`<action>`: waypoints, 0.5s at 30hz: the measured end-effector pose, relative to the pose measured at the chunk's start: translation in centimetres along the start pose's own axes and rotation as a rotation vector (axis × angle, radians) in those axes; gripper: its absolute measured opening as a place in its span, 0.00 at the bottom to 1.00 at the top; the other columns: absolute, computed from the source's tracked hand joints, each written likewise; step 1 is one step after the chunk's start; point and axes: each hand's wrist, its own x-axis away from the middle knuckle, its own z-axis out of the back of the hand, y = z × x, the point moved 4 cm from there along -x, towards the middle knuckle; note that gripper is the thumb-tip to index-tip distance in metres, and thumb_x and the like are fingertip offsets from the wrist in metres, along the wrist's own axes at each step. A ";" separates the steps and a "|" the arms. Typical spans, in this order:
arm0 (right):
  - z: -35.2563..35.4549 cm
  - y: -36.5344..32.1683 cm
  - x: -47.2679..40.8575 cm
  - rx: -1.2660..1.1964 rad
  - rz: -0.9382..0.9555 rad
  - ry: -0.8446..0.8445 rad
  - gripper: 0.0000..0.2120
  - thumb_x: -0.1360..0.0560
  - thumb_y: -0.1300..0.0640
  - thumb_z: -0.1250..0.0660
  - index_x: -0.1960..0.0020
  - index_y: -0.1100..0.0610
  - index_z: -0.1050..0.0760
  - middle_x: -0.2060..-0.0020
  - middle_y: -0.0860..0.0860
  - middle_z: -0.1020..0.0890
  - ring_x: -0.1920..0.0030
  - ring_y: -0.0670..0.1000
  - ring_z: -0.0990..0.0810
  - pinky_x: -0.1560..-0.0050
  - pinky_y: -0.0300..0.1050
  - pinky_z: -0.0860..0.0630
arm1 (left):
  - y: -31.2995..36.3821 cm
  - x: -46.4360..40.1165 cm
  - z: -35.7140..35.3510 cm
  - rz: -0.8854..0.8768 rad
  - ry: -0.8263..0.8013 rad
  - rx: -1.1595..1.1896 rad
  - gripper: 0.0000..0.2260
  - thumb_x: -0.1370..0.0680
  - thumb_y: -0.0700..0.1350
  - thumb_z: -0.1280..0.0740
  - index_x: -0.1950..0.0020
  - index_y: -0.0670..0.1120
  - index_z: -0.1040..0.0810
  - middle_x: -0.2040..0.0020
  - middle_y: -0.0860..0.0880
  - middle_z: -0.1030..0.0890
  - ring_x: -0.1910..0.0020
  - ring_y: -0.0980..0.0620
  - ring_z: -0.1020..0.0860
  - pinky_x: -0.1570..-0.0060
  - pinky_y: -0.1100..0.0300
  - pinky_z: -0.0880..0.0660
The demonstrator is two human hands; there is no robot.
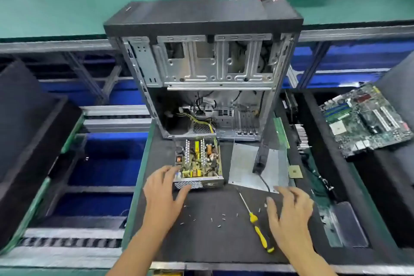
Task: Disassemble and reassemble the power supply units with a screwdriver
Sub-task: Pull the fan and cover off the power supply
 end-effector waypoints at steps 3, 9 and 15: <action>-0.6 -2.7 -1.1 -0.119 0.147 -0.031 0.15 0.27 0.62 0.28 0.41 0.58 0.23 0.46 0.54 0.30 0.46 0.56 0.31 0.42 0.47 0.35 | 1.1 -1.0 -0.8 -0.129 -0.022 -0.043 0.17 0.27 0.45 0.23 0.38 0.48 0.18 0.44 0.50 0.20 0.42 0.46 0.24 0.41 0.47 0.31; -2.2 -7.7 -5.4 -0.249 0.241 -0.200 0.14 0.21 0.65 0.35 0.37 0.58 0.25 0.45 0.51 0.26 0.44 0.52 0.29 0.39 0.41 0.35 | 0.8 -1.3 -2.1 -0.199 -0.106 0.056 0.06 0.25 0.35 0.27 0.51 0.43 0.16 0.60 0.50 0.19 0.60 0.45 0.23 0.57 0.46 0.25; -4.5 -11.8 -9.6 -0.138 0.456 -0.387 0.10 0.22 0.66 0.34 0.43 0.58 0.19 0.52 0.52 0.17 0.49 0.57 0.23 0.45 0.51 0.27 | 0.5 -1.5 -1.7 -0.243 -0.163 0.110 0.04 0.24 0.35 0.28 0.51 0.42 0.17 0.60 0.50 0.20 0.61 0.45 0.24 0.59 0.48 0.25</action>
